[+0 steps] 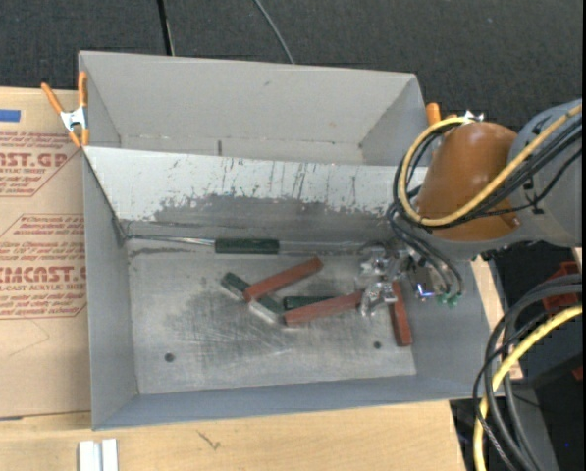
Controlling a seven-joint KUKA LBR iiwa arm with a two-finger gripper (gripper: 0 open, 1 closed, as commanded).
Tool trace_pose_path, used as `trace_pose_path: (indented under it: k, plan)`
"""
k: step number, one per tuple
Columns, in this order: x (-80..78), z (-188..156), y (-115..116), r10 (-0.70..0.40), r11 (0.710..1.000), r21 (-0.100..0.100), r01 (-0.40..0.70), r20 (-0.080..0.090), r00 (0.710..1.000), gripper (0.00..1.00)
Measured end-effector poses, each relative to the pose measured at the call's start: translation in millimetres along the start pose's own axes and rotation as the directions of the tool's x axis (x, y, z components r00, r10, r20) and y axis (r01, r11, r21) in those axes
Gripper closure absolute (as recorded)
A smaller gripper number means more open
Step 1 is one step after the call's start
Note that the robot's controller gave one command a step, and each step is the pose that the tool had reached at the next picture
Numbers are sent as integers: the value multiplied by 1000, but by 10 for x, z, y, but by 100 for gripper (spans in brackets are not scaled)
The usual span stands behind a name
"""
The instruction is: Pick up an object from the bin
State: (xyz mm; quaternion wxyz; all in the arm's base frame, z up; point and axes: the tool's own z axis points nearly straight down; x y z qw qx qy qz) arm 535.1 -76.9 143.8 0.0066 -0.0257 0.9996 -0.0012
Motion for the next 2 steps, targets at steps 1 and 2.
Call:
trace_pose_path:
  k: [1, 2]
  plan:
    - [43, 191, 40, 6, 1000, -5, -7, -17, 1000, 100]
    - [-400, -583, 57, 78, 997, -2, -78, -11, 997, 100]
